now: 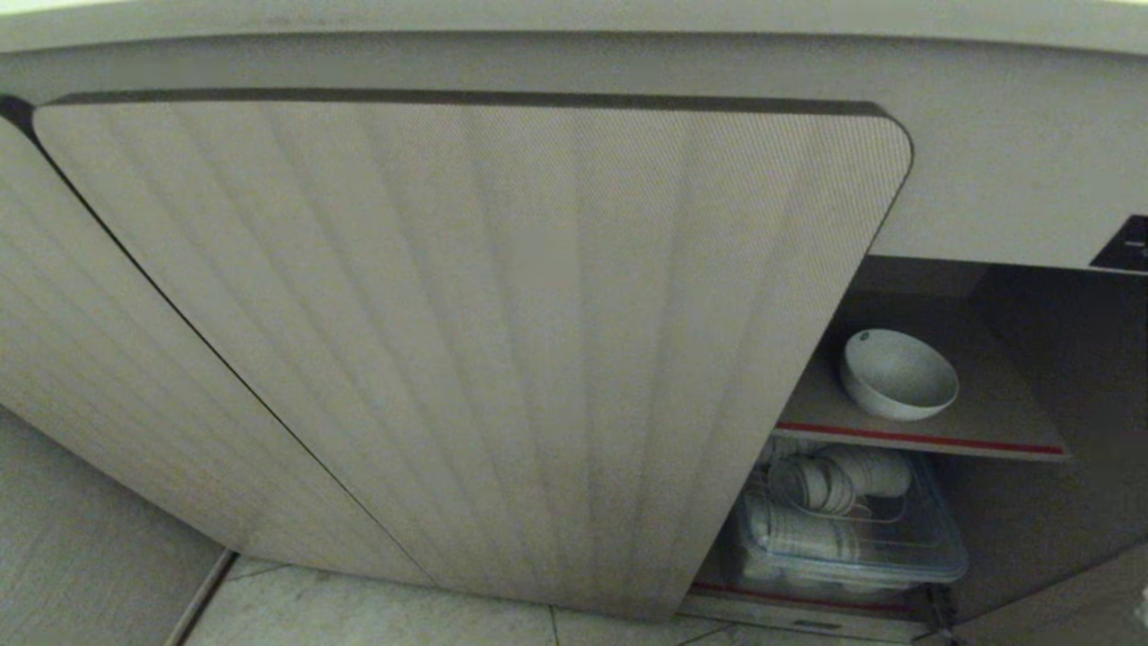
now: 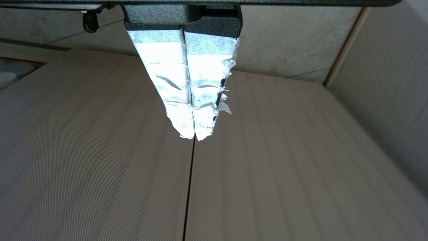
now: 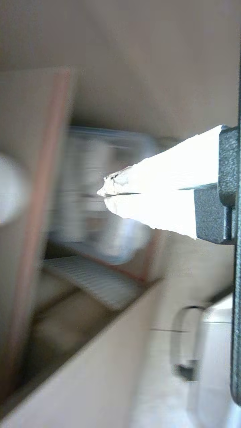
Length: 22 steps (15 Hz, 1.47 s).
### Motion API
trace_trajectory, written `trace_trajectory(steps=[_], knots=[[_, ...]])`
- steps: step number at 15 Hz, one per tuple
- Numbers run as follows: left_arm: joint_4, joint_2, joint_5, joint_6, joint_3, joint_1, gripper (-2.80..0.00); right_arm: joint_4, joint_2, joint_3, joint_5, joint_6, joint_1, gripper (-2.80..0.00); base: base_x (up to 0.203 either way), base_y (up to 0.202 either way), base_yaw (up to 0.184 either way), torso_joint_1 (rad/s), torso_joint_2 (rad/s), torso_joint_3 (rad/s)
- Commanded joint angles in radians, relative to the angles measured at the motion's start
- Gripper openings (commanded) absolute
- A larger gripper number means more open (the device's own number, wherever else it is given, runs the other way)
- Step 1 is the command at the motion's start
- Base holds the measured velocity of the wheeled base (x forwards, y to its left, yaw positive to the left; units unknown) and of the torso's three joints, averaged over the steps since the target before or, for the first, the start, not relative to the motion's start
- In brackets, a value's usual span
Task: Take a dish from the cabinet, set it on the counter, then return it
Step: Close the cabinet door
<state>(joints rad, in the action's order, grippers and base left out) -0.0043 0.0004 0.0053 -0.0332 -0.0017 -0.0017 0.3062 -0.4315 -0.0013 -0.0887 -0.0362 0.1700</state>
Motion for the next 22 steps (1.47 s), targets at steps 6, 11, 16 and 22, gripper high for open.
trace_trajectory(steps=[6,11,16,22], knots=[[0.000,0.000,0.001,-0.001,0.000,0.000,-2.80,-0.254,0.149,0.001,0.024,0.032,-0.083,-2.80,0.000,0.000,0.000,0.000,0.00,0.000],[0.000,0.000,0.001,-0.001,0.000,0.000,-2.80,-0.304,0.277,0.001,0.064,0.032,-0.154,-2.80,0.000,0.000,0.000,0.000,0.00,0.000],[0.000,0.000,0.001,-0.001,0.000,0.000,-2.80,-0.306,0.431,0.001,0.069,0.032,-0.164,-2.80,0.000,0.000,0.000,0.000,0.00,0.000],[0.000,0.000,0.001,-0.001,0.000,0.000,-2.80,-0.305,0.431,0.001,0.062,0.080,-0.164,-2.80,0.000,0.000,0.000,0.000,0.00,0.000]])
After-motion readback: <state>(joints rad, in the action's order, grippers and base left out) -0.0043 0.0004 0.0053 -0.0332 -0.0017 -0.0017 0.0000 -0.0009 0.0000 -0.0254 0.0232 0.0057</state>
